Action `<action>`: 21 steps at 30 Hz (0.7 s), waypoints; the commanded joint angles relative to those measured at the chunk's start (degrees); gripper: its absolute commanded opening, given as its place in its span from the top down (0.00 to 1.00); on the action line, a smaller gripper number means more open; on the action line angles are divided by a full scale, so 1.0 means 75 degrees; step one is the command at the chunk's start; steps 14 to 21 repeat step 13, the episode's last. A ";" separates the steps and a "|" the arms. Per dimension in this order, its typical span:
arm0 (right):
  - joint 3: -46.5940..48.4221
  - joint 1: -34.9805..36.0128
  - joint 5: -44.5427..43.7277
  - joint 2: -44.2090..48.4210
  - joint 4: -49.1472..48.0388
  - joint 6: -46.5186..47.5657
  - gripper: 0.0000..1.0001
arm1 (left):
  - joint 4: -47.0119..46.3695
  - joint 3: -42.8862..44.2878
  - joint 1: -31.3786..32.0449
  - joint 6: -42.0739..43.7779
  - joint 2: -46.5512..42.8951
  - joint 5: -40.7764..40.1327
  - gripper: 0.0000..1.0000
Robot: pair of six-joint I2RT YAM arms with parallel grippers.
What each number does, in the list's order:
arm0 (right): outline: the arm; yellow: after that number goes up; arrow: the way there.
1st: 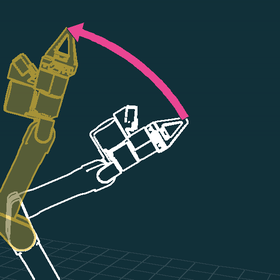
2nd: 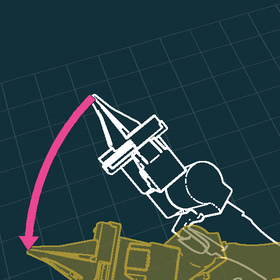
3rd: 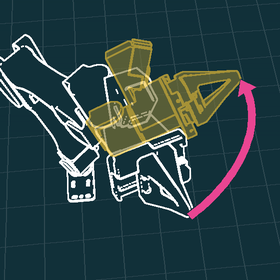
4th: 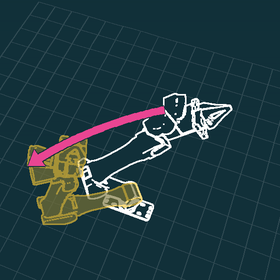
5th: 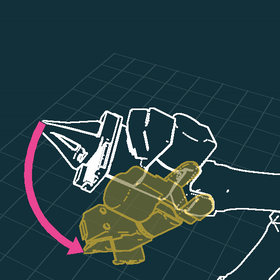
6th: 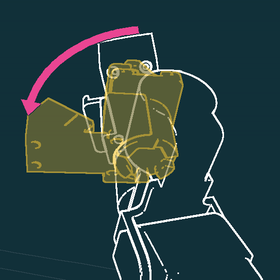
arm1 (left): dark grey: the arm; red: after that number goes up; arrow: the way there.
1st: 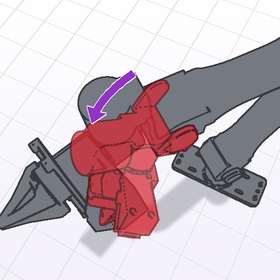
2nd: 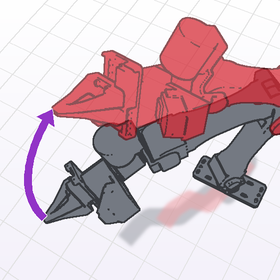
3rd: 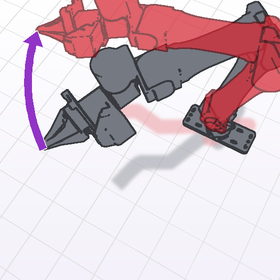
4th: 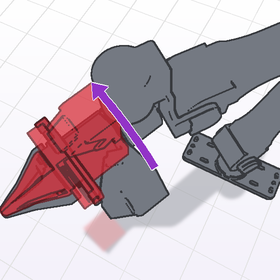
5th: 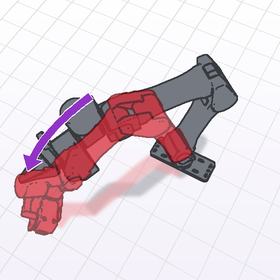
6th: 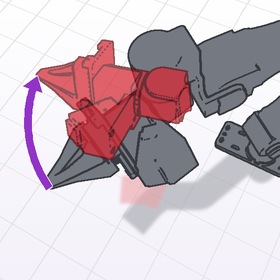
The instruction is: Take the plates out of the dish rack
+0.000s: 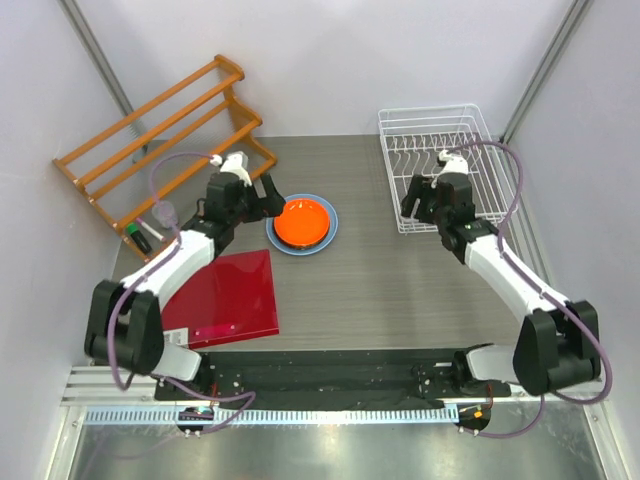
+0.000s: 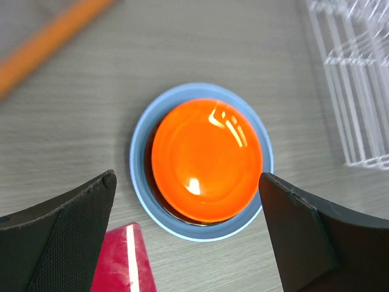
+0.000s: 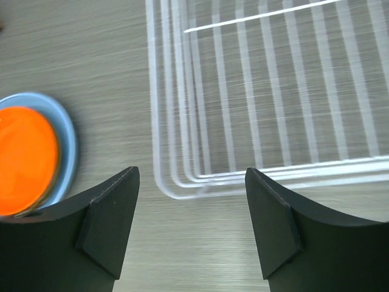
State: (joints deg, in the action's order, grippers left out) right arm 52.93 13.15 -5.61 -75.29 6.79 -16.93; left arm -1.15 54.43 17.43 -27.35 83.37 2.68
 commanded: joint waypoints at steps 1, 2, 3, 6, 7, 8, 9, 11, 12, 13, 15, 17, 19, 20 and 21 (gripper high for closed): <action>-0.0891 -0.0019 -0.1886 0.0791 -0.1615 0.0651 0.23 | 0.0340 0.0161 -0.0039 0.0717 -0.1212 -0.0953 0.01; -0.1380 -0.0019 -0.1982 0.1024 -0.1898 0.0640 0.23 | 0.0340 0.0102 -0.0027 0.0857 -0.1411 -0.1129 0.01; -0.1617 0.0005 -0.2076 0.1131 -0.2145 0.0582 0.21 | 0.0352 0.0020 -0.0039 0.0905 -0.1727 -0.1246 0.01; -0.2508 0.0063 -0.2591 0.1563 -0.2826 0.0464 0.11 | 0.0317 -0.0366 -0.0039 0.0999 -0.2348 -0.1692 0.01; -0.2696 0.0098 -0.2697 0.1658 -0.2978 0.0418 0.06 | 0.0259 -0.0588 -0.0039 0.0999 -0.2478 -0.1867 0.01; -0.2988 0.0122 -0.2849 0.1729 -0.3014 0.0382 0.03 | 0.0247 -0.0706 -0.0039 0.1022 -0.2584 -0.1938 0.01; -0.3095 0.0134 -0.2931 0.1834 -0.3037 0.0347 0.02 | 0.0189 -0.0812 -0.0039 0.1022 -0.2713 -0.2020 0.00; -0.3352 0.0215 -0.3061 0.1963 -0.3038 0.0346 0.00 | 0.0003 -0.1175 -0.0039 0.1022 -0.3018 -0.2079 0.01; -0.3412 0.0239 -0.3200 0.2010 -0.3026 0.0347 0.00 | -0.0046 -0.1269 -0.0039 0.1045 -0.3088 -0.2068 0.01; -0.3470 0.0274 -0.3318 0.2104 -0.3049 0.0347 0.00 | -0.0069 -0.1467 -0.0027 0.1046 -0.3252 -0.2068 0.00; -0.3470 0.0274 -0.3318 0.2104 -0.3049 0.0347 0.00 | -0.0069 -0.1467 -0.0027 0.1046 -0.3252 -0.2068 0.00; -0.3470 0.0274 -0.3318 0.2104 -0.3049 0.0347 0.00 | -0.0069 -0.1467 -0.0027 0.1046 -0.3252 -0.2068 0.00; -0.3470 0.0274 -0.3318 0.2104 -0.3049 0.0347 0.00 | -0.0069 -0.1467 -0.0027 0.1046 -0.3252 -0.2068 0.00; -0.3470 0.0274 -0.3318 0.2104 -0.3049 0.0347 0.00 | -0.0069 -0.1467 -0.0027 0.1046 -0.3252 -0.2068 0.00; -0.3470 0.0274 -0.3318 0.2104 -0.3049 0.0347 0.00 | -0.0069 -0.1467 -0.0027 0.1046 -0.3252 -0.2068 0.00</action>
